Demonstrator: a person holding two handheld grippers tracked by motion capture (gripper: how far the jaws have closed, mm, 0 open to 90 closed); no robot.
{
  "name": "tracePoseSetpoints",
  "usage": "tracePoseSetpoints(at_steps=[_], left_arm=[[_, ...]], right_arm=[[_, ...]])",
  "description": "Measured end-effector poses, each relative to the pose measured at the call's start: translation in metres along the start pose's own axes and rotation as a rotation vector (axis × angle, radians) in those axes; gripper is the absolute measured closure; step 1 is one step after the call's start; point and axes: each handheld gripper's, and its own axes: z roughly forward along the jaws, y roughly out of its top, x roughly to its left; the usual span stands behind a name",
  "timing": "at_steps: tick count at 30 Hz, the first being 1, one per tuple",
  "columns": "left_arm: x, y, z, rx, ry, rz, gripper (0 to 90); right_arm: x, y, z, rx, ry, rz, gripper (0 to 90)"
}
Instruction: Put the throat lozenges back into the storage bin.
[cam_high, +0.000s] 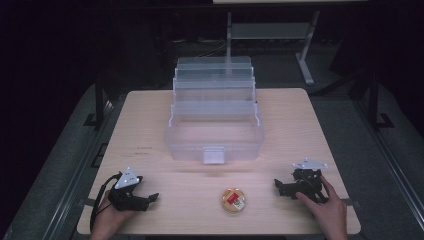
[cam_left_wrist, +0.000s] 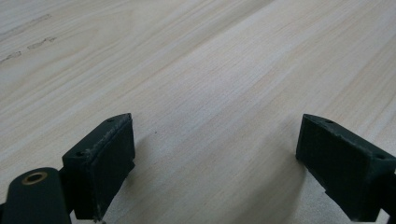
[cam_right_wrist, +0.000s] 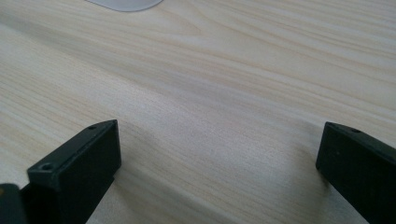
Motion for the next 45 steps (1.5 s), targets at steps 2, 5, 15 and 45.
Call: tracePoseSetpoints(at_steps=[2, 5, 15, 45], left_arm=[[0.0, 0.001, 0.0, 0.006, 0.001, -0.002, 10.8], [0.0, 0.002, 0.001, 0.013, 0.002, 0.0, 10.9], [-0.003, 0.009, 0.002, 0.038, -0.024, 0.021, 12.1], [-0.018, 0.045, 0.0, 0.091, -0.088, 0.071, 13.1]], right_arm=[[0.0, 0.0, 0.0, 0.0, 0.0, 0.0, 0.0], [0.0, 0.0, 0.0, -0.002, 0.001, 0.001, 0.0], [0.0, 0.0, 0.0, -0.003, -0.003, 0.0, 0.0], [0.0, 0.0, 0.001, -0.003, -0.001, 0.0, 0.0]])
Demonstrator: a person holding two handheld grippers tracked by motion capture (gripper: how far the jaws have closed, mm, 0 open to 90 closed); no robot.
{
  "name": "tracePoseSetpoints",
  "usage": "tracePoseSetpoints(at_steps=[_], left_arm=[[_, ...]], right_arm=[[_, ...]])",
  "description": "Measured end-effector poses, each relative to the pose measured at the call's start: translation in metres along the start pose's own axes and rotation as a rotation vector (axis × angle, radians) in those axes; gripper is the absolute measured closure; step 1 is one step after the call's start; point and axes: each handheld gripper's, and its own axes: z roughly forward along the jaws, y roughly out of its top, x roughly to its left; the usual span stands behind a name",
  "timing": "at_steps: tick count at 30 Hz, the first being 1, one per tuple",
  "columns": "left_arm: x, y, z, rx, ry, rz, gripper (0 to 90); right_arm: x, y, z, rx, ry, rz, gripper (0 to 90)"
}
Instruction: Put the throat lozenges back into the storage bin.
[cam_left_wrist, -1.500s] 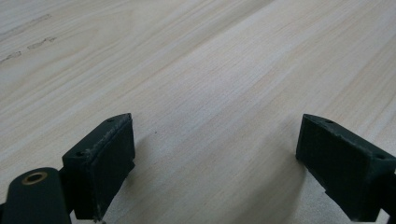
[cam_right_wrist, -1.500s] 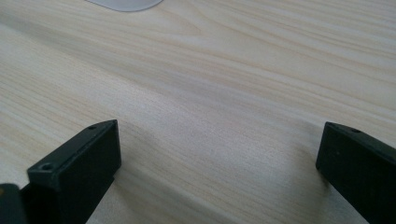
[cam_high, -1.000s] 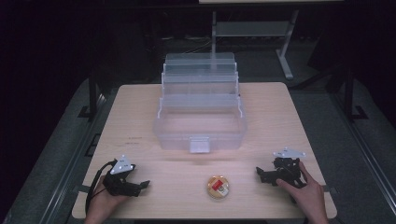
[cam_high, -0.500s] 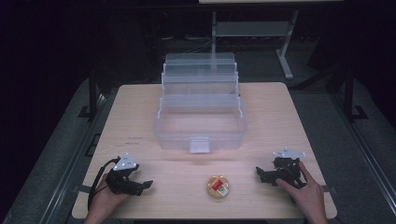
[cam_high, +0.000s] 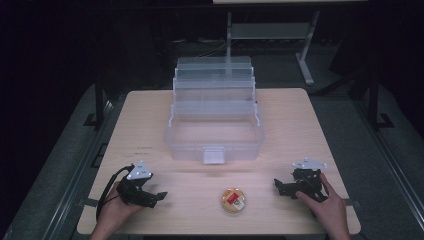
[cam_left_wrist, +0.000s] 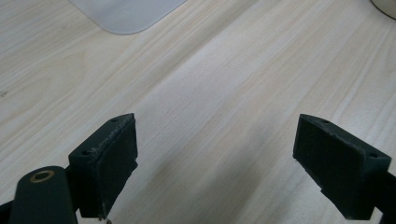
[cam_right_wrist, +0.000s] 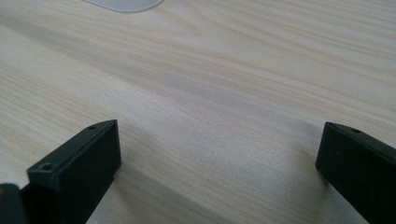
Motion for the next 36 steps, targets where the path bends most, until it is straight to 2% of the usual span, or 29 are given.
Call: tracePoseSetpoints(at_steps=[11, 31, 33, 36], left_arm=[[-0.008, 0.017, 0.001, 0.009, -0.038, 0.027, 13.3], [-0.02, 0.046, 0.01, 0.061, -0.101, 0.077, 13.8], [-0.022, 0.049, 0.012, 0.08, -0.095, 0.099, 13.8], [-0.023, 0.054, 0.013, 0.091, -0.097, 0.107, 13.8]], right_arm=[[0.0, 0.0, 0.0, 0.0, 0.0, 0.0, 0.0], [0.0, 0.0, 0.0, 0.0, 0.0, 0.0, 0.0], [0.0, 0.0, 0.0, 0.0, 0.0, 0.0, 0.0], [0.0, 0.0, 0.0, 0.0, 0.0, 0.0, 0.0]])
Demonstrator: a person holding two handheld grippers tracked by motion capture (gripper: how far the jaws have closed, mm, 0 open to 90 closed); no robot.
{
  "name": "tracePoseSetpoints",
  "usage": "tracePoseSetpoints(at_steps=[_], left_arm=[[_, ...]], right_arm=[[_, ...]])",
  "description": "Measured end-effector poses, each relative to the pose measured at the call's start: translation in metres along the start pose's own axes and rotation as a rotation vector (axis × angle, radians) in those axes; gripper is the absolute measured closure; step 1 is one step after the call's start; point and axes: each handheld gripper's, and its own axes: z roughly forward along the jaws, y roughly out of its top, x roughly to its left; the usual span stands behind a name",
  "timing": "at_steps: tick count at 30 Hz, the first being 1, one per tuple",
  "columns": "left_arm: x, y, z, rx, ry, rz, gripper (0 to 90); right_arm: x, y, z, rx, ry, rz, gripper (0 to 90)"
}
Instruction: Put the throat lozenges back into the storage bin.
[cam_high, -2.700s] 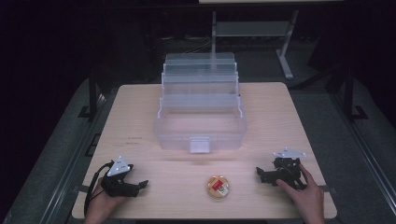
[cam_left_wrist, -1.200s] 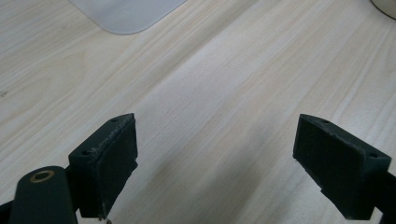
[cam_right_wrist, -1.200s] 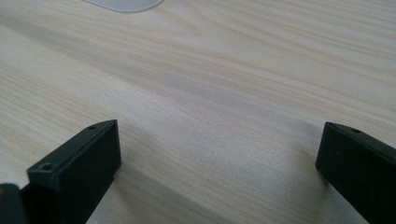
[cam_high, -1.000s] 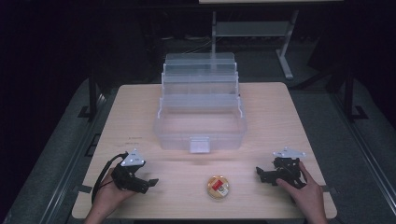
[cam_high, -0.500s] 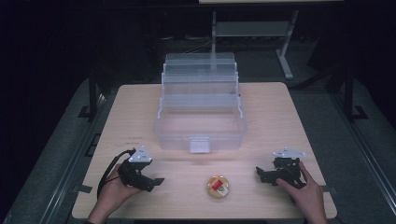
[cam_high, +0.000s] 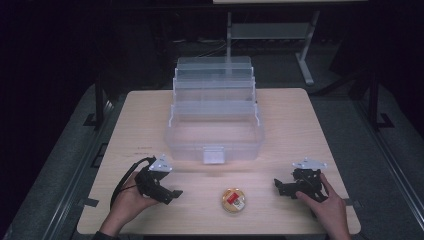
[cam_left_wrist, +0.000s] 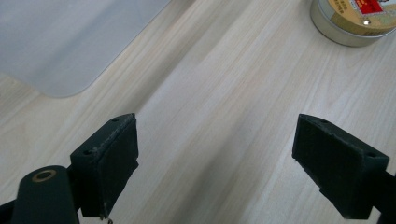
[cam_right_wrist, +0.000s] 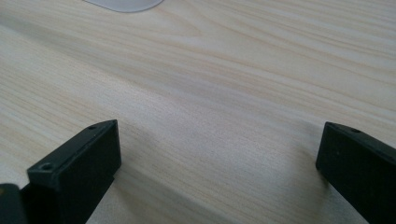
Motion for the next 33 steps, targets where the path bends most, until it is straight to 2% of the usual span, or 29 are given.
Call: tracePoseSetpoints(at_steps=[23, 33], left_arm=[[-0.011, 0.034, 0.01, 0.054, -0.056, 0.071, 14.4], [-0.019, 0.052, 0.015, 0.075, -0.083, 0.123, 14.3]], right_arm=[[0.0, 0.0, 0.0, 0.0, 0.0, 0.001, 0.0], [0.0, 0.0, 0.0, 0.0, 0.0, -0.002, 0.0]])
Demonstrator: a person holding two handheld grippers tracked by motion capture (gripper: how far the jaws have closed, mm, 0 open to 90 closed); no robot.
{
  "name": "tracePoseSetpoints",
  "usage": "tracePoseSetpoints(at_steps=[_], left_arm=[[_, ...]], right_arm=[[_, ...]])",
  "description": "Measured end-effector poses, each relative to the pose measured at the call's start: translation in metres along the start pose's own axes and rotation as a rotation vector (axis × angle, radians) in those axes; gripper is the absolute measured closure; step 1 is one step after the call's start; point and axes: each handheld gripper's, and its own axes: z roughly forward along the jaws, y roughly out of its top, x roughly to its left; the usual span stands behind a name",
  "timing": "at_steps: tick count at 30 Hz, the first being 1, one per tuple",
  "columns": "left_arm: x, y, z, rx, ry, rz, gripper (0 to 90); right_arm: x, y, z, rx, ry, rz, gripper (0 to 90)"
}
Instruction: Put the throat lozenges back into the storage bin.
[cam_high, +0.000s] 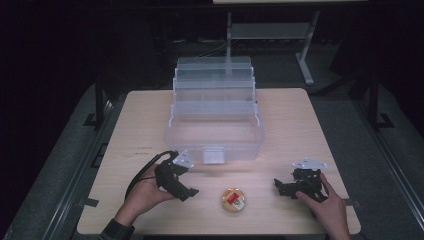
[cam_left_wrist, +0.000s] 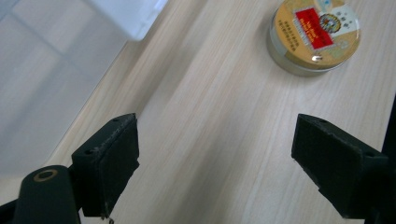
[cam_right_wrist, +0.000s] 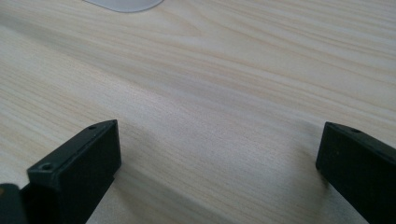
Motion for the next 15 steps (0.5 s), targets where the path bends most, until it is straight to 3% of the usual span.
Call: tracePoseSetpoints(at_steps=[15], left_arm=[[-0.009, 0.024, 0.012, 0.032, -0.033, 0.059, 14.2]], right_arm=[[0.0, 0.0, 0.0, 0.0, 0.0, 0.001, 0.0]])
